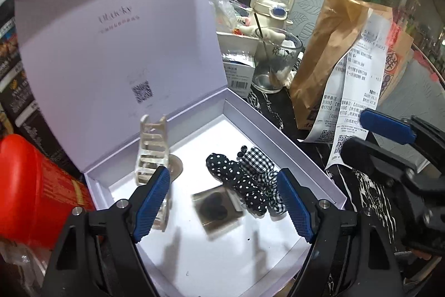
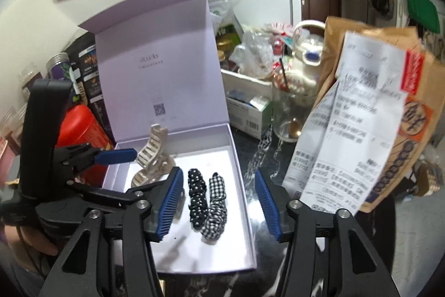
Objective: Organize rigid objects
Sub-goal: 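Open the left tool releasing the case while the right tool releases the scrunchie in the box, then withdraw both tools from the box back over the table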
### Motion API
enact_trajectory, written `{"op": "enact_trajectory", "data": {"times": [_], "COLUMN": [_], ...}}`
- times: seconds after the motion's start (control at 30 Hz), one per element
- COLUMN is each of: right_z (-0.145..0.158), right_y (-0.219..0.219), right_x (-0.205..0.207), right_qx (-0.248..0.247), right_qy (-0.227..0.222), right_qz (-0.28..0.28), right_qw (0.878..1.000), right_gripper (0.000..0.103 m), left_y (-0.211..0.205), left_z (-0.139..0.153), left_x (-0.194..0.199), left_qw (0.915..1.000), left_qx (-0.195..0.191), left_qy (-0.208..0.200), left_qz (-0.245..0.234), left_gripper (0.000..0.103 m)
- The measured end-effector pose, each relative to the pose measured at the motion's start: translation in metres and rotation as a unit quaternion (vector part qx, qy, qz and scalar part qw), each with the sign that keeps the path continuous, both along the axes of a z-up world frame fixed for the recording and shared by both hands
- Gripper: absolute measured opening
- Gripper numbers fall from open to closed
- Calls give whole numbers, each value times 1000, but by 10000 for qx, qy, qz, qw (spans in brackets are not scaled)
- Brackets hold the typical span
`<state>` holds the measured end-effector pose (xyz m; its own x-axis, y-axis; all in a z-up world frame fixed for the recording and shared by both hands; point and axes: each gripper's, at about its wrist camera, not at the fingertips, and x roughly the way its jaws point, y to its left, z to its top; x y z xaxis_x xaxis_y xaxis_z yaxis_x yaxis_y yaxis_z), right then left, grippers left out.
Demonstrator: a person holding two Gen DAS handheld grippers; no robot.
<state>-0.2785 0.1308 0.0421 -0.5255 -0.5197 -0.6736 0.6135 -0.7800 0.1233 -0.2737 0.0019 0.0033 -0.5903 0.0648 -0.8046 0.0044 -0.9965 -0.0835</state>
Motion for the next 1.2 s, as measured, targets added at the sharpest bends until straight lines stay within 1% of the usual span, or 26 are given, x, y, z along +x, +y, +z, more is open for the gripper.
{"op": "enact_trajectory", "data": {"times": [0.1,0.13,0.17,0.2,0.23,0.37,0.43,0.5,0.77,0.83,1.03,1.13,1.2], "right_z": [11,15,17,20,22,30,36,42,67,72,88,95,98], "right_y": [2,4,5,7,8,11,13,17,25,29,39,45,49], "right_x": [10,13,15,18,20,30,35,41,67,74,96,110,117], "right_qx": [92,96,89,78,85,188,146,107,94,66,19,-9,-32], "right_qy": [144,150,155,171,186,308,361,416,723,817,1008,1134,1157], "right_qz": [74,83,86,94,96,-1,-47,-74,-130,-167,-225,-245,-248], "right_qw": [9998,9998,9998,9998,9997,9993,9992,9991,9973,9965,9947,9933,9930], "right_gripper": [59,64,66,67,67,67,67,70,71,74,74,74,78], "left_y": [-1,-1,-1,0,0,0,-2,-2,4,6,15,19,22], "left_z": [9,13,15,18,21,34,41,48,80,88,111,121,127], "left_x": [6,8,10,13,17,28,35,40,67,76,102,117,125], "left_qw": [9999,9999,9999,9999,9998,9995,9993,9989,9966,9957,9919,9904,9897], "left_qx": [50,49,41,31,22,-104,-137,-144,-269,-300,-442,-422,-392], "left_qy": [64,85,103,126,171,279,350,437,782,881,1188,1310,1370], "left_qz": [78,86,81,59,34,55,56,37,-8,-20,-70,-120,-170], "left_gripper": [81,83,85,95,103,103,103,103,103,103,103,103,103]}}
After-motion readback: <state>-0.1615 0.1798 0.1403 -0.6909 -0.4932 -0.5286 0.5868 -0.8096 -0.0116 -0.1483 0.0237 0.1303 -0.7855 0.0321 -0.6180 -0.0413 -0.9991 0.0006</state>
